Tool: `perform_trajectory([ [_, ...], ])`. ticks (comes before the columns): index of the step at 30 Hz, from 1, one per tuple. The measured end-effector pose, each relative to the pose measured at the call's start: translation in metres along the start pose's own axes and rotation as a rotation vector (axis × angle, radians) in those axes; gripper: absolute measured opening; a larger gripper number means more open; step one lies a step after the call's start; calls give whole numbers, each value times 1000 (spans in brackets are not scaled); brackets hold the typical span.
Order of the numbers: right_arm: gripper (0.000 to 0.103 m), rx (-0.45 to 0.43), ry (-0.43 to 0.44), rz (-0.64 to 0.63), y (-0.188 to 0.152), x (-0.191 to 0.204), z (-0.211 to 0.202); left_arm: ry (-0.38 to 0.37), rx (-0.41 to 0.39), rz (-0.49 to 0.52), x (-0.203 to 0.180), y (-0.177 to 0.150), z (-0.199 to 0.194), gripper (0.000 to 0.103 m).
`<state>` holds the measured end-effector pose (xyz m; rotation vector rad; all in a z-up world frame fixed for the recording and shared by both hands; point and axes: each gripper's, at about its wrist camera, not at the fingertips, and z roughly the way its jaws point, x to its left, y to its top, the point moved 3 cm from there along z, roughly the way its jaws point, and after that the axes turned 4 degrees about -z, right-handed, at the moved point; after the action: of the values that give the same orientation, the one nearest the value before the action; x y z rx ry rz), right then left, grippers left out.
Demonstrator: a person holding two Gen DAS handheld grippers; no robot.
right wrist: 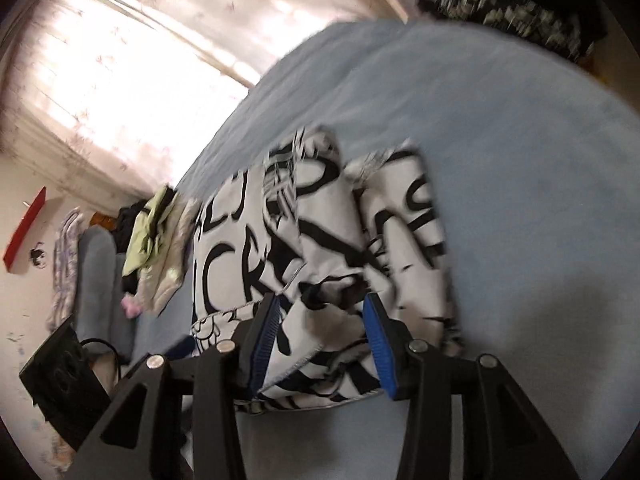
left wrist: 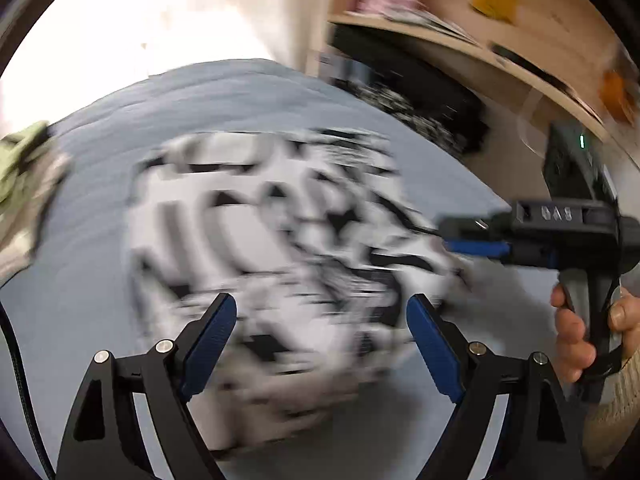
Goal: Fold large clothes
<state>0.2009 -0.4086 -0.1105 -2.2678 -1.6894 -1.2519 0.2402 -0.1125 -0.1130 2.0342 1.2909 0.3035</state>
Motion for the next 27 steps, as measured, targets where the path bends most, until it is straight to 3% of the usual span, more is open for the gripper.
perform_trajectory([
  [1,44,37,13,13,2,-2,10,30,1,-30,17,0,-1,84],
  [3,44,110,28,58,5,-8,29,62,38,-101,50,-2,7,67],
  [4,44,124,48,78,7,-11,35,58,69,-141,64,-3,13,51],
  [5,44,132,67,89,11,-12,42,37,91,-182,77,-4,18,45],
  [8,43,137,78,85,15,-9,56,-7,75,-236,94,-4,21,45],
  [10,25,93,22,13,16,-1,56,-1,69,-223,93,0,25,44],
  [11,24,67,8,-22,16,4,53,0,71,-218,92,2,26,44],
  [12,18,24,1,-52,16,9,42,0,71,-214,89,0,22,44],
  [14,15,-93,11,-109,17,21,11,-11,70,-194,76,1,22,38],
  [16,14,-155,-15,-129,16,23,-9,-41,56,-178,65,5,27,34],
  [19,14,-112,-88,-113,6,3,-1,24,61,-128,53,3,46,25],
  [21,14,-22,-144,-86,-9,-18,32,77,92,-91,48,-5,61,25],
  [23,14,-21,-134,-65,-10,-25,36,121,76,-44,40,-10,63,25],
  [25,19,-12,-98,-29,-3,-22,28,112,80,-47,38,-6,56,25],
  [27,22,-21,-106,-44,5,-13,17,53,99,-93,41,1,50,25],
])
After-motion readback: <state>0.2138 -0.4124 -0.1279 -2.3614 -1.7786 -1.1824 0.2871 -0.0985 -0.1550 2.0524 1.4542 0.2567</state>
